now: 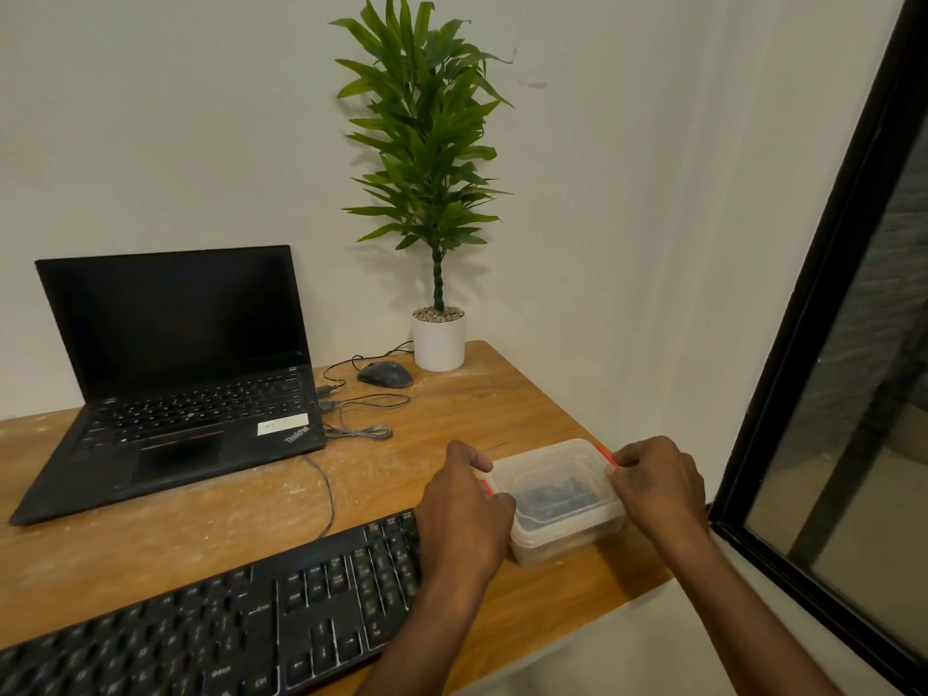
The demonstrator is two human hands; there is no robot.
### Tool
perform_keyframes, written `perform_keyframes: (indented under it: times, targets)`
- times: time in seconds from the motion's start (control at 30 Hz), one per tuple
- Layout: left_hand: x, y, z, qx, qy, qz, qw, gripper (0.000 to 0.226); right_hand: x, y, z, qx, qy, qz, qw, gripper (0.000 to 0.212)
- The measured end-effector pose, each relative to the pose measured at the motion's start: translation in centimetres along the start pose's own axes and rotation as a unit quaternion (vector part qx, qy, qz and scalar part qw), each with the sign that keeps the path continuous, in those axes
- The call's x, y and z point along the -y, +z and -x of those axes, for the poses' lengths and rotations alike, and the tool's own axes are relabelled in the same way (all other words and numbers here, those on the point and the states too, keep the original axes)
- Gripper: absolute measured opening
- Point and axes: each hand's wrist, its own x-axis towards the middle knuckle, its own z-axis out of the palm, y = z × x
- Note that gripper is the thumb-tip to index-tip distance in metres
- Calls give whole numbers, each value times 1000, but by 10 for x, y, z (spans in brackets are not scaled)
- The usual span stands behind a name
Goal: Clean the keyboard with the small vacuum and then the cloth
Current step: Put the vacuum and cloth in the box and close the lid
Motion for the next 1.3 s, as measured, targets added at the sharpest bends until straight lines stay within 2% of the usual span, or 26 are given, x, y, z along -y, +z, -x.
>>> perform_keyframes:
  times: [0.2, 0.53, 0.7, 0.9, 1.1, 1.3]
  targets:
    - [-4, -3, 12, -19, 66, -64, 996, 32, 3, 0, 8, -18, -21, 44, 999, 16]
    - [17, -25, 30, -10, 94, 9, 995, 35, -8, 9, 15, -15, -27, -15, 999, 24]
    - [15, -12, 40, 25, 77, 7, 997, 51, -1, 11, 19, -13, 0, -54, 998, 26]
    - [10, -1, 17, -13, 64, 9, 998, 59, 16, 20, 4, -39, -33, -113, 992, 23]
    - [11, -3, -51, -14, 36, 62, 997, 57, 46, 52, -62, 17, -34, -123, 992, 23]
    - [16, 1, -92, -6, -2, 43, 999, 58, 66, 79, -103, 45, -33, -80, 995, 21]
